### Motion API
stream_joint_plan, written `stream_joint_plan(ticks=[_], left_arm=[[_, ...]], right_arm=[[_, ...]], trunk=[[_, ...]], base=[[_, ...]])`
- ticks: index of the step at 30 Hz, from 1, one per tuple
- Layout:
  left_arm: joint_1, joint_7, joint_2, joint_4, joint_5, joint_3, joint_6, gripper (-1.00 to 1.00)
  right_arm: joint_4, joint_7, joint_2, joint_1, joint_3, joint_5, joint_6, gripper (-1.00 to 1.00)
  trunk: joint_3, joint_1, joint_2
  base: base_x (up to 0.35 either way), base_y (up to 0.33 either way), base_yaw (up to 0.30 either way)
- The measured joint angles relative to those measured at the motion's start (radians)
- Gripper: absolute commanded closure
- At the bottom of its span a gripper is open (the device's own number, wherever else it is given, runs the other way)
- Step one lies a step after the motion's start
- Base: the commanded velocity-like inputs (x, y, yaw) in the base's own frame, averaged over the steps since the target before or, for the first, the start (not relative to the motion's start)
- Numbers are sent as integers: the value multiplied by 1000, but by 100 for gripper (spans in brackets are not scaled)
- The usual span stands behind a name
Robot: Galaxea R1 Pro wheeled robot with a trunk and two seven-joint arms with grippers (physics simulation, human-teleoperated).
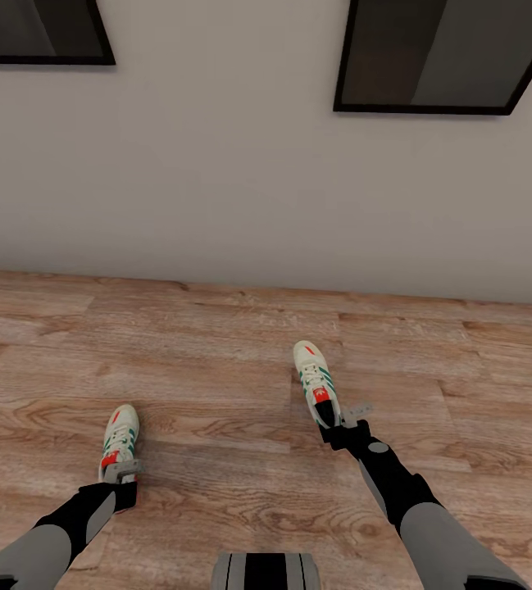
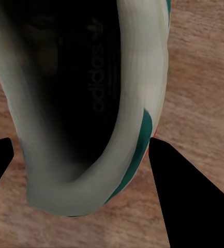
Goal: Pick up the two gym shoes and the two sandals from the corridor floor and place them onto the hallstand (shoe rack) in the corridor, making sure they are on the rack and not on the floor. Arrange them so the two gym shoes are next to each other and the two sandals are next to each other.
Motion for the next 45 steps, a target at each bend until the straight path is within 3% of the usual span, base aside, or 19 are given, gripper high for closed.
stream_joint_plan(ticks=[18,25,32,45], left_arm=[[0,1,0,-2,1,-2,-1,100],[0,1,0,-2,1,-3,-1,100],[0,1,0,-2,1,-3,-1,100],[0,1,0,-3,1,-3,-2,100]], right_arm=[[0,0,0,0,0,1,0,100],[0,0,0,0,0,0,0,100],[0,0,0,0,0,0,0,100],[0,0,0,0,0,1,0,100]], trunk=[[0,0,0],[27,-3,2],[27,-3,2],[77,-9,5]], base=[[0,0,0],[0,0,0],[0,0,0],[0,0,0]])
